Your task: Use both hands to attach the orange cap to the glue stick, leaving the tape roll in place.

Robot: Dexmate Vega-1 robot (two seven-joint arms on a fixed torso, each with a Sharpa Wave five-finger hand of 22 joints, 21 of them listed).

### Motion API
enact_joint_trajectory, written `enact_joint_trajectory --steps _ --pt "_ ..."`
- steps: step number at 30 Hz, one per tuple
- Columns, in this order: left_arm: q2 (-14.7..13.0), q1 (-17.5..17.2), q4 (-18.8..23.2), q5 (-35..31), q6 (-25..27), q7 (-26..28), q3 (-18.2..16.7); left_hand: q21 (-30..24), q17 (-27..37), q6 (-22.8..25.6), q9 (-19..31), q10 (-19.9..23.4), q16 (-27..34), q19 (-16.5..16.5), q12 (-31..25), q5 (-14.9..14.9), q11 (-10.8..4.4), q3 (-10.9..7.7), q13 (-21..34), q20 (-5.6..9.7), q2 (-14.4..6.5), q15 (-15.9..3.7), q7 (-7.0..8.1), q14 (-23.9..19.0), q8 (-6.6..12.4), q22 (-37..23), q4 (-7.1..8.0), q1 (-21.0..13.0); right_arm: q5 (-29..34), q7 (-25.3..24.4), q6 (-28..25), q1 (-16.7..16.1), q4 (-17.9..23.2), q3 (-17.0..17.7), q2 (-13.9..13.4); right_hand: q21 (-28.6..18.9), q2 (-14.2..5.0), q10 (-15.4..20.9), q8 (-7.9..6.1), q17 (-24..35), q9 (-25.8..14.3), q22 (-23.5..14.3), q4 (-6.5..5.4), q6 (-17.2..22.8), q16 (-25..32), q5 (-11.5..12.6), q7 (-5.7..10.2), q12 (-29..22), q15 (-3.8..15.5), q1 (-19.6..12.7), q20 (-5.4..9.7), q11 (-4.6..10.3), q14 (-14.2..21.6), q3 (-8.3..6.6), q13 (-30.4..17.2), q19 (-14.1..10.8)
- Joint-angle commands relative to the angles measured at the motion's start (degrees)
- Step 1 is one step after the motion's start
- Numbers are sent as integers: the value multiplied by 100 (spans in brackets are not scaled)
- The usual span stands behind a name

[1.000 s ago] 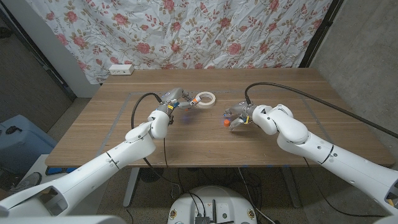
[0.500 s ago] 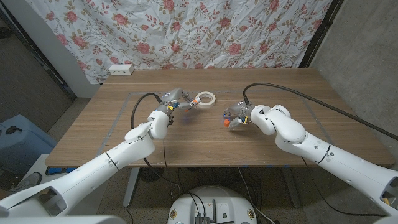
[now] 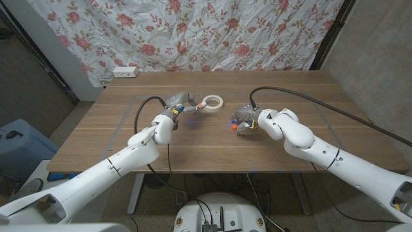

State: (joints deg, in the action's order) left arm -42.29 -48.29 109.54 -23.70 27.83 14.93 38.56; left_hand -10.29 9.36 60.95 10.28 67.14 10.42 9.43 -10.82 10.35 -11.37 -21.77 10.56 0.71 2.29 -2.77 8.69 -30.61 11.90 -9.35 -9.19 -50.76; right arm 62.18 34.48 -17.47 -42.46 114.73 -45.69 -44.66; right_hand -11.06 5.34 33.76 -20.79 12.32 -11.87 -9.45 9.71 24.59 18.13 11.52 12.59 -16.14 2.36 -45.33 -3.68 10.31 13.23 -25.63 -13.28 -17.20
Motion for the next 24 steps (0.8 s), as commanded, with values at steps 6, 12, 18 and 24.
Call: enact_joint_trajectory --steps 6,12,18,24 --pt "-47 -28 33 -22 -9 5 -17 -15 10 688 47 209 -4 -37 -27 31 -142 -36 32 -7 -125 -589 1 21 22 -17 34 -39 142 -468 73 -121 -105 -1 1 -3 29 402 -191 25 -41 -10 -13 450 132 46 4 -36 293 -156 72 190 286 53 32 -189" --pt "-40 -33 27 -20 -24 4 -23 -16 9 677 48 216 -4 -38 -28 31 -142 -37 34 -10 -141 -588 -21 20 14 -17 36 -31 180 -644 70 -192 -134 15 -6 1 111 631 -295 25 -53 -9 10 695 187 99 8 -11 440 -298 121 205 444 90 63 -270" --pt "-26 -34 16 -33 -28 17 -19 -19 9 690 49 227 -5 -33 -31 31 -141 -38 36 -13 -156 -587 -25 20 16 -17 36 -23 173 -798 101 -229 -163 31 -11 -7 74 880 -397 45 -64 -11 -8 939 257 143 10 -1 576 -447 196 212 595 91 86 -375" --pt "-30 -53 52 -52 23 9 -20 -20 8 711 51 233 -5 -31 -32 31 -141 -39 37 -8 -167 -587 -36 19 22 -17 34 -19 149 -902 174 -228 -203 23 -8 -2 1 1073 -461 72 -69 -12 -18 1093 317 153 12 3 650 -566 222 218 694 84 97 -420"
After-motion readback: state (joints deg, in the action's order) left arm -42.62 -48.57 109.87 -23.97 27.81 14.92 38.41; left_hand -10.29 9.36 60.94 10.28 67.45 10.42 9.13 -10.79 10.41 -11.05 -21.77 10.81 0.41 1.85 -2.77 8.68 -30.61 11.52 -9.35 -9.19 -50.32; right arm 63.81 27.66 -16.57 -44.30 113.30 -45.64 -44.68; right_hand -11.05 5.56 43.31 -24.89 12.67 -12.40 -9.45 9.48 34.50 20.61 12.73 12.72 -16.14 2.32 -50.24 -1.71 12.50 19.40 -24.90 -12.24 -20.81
